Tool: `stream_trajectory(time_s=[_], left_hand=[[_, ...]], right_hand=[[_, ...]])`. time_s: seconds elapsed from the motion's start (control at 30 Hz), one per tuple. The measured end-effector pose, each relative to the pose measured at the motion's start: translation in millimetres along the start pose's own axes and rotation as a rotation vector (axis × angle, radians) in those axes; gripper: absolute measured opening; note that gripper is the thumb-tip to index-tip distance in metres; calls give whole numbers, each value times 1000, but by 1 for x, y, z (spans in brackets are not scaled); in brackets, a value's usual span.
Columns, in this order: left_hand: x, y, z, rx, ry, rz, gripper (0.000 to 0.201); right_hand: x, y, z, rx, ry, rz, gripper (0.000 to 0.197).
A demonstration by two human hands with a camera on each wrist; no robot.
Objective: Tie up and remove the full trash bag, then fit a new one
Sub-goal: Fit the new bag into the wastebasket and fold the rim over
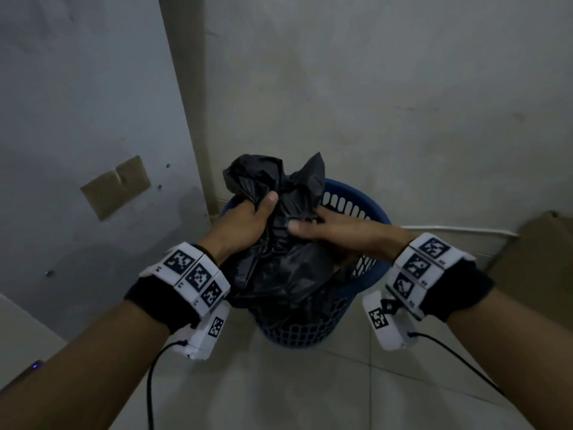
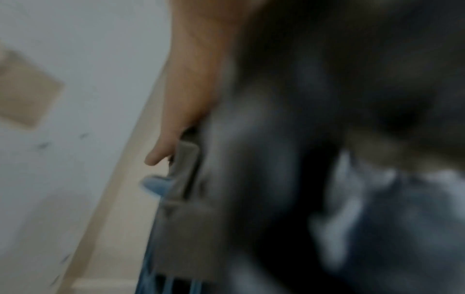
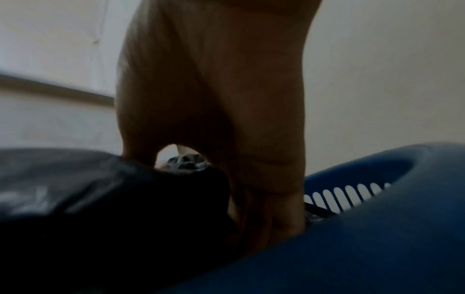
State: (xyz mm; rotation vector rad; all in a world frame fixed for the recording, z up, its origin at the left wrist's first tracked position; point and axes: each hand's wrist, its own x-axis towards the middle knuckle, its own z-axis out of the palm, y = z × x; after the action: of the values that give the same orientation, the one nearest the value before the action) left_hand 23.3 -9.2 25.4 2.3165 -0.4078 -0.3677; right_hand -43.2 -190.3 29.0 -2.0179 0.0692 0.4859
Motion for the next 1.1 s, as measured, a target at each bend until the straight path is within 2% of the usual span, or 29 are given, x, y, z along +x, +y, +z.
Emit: stream_trajectory(time_s=[0.03,0.07,0.17,0.23,0.37,0.47,0.5,0.57,0.63,0.67,0.8,0.93,1.03,1.1], left_hand=[[3,0,4,19,-17,0,84],[6,-1,7,38,-50,-4,80],[6,1,17,98,-112,-26,70],[8,1,20,93,-45,-15,64],[0,6,13,-108,249,14,59],[3,-2,-1,-360,390,-120,62],[6,-7,-6,-518,378,-208,65],[8,-23,-15,-865,248,-341,69],[2,-40,-14,-1099,87,-339,74],[-3,-50,-9,-1140,47,-298,77],[-24,-73,13,-1023,120,-136,102],[-34,-66,22,-1002,161,-47,99],[-39,-64,28,-977,209,-25,93],[-40,-69,32,-971,224,-46,92]], right_hand=[[2,3,3,-113,-9,-36,78],[4,9,6,-244,-12,-28,75],[7,34,11,-697,6,140,36],[7,44,11,-784,103,218,30],[5,36,-1,-457,435,104,29],[0,33,-15,-30,614,95,34],[-1,33,-20,107,662,93,33],[-4,38,-30,352,731,93,34],[-10,42,-35,524,743,84,30],[-13,45,-35,585,742,83,27],[-28,57,-35,694,822,90,21],[-45,60,-36,731,1056,-25,32],[-58,63,-29,567,1185,-63,28],[-62,71,-23,455,1212,-39,32]])
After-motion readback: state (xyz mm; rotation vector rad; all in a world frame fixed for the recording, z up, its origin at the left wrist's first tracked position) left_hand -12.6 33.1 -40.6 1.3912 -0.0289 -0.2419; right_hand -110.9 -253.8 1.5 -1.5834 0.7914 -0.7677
